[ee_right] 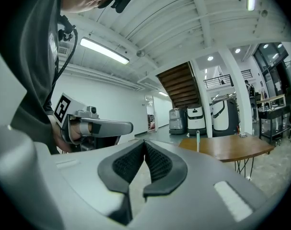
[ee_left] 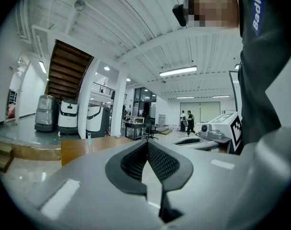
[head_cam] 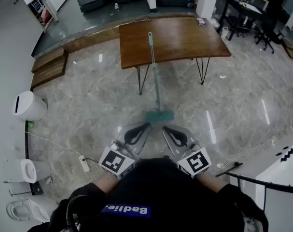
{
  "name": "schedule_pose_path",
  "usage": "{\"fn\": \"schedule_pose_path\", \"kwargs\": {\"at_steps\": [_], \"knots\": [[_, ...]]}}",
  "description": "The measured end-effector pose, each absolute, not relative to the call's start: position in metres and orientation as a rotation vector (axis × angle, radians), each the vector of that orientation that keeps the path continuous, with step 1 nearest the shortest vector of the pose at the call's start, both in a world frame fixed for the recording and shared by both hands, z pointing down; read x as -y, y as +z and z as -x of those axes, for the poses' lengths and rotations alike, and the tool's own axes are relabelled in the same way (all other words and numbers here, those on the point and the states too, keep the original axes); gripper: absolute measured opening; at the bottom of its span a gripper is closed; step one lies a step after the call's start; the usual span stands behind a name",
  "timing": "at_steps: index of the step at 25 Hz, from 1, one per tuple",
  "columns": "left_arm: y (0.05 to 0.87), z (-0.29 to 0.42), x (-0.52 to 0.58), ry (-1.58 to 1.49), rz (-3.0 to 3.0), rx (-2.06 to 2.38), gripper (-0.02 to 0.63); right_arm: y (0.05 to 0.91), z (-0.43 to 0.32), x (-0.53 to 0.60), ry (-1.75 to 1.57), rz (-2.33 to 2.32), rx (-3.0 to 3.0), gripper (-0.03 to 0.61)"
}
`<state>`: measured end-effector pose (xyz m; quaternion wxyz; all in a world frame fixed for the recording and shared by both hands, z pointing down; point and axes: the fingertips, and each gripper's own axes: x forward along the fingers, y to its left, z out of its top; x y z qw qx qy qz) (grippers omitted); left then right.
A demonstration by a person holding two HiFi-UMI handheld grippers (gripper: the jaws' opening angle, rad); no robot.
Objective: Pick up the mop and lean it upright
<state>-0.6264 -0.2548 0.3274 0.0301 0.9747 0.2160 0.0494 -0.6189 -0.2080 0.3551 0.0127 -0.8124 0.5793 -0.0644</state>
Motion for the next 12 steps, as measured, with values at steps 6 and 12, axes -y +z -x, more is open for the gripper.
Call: {"fn": "schedule_pose_path", "kwargs": {"at_steps": [6, 12], "knots": [[0.330, 0.610, 0.259, 0.144, -3.024, -0.622, 0.017, 0.354, 0.603, 0.202, -0.198, 2.534, -1.789, 0.057], [0.333, 0.588, 0.272, 0.131, -2.991, -0.642, 0.017, 0.360, 0.580, 0.212, -0.218, 2.571, -1.772, 0.061]]}}
